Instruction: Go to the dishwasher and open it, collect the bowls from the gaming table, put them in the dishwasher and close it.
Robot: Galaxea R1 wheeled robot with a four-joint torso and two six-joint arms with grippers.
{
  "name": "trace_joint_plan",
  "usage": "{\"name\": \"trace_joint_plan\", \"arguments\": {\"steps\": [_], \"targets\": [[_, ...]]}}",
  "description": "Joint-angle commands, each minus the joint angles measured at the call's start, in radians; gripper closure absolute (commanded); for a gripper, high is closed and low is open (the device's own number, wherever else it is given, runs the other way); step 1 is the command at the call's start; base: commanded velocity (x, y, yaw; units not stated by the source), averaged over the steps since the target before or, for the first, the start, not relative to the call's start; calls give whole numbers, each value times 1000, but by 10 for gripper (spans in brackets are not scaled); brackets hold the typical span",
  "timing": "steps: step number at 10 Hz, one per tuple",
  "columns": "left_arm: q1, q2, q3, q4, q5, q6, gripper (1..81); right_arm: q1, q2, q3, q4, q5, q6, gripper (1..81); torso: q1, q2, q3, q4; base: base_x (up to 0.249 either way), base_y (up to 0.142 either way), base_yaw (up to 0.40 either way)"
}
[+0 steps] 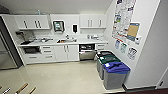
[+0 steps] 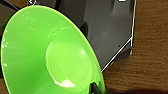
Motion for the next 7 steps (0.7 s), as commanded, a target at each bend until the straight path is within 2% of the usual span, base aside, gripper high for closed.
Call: {"name": "trace_joint_plan", "arguments": {"steps": [1,7], "targets": [[-34,-17,1,10,38,2,811,36,1,5,-12,-9,0,811,0,0,0,0,146,0,0],[-34,-17,1,10,38,2,811,33,1,5,-12,-8,0,811,0,0,0,0,146,0,0]]}}
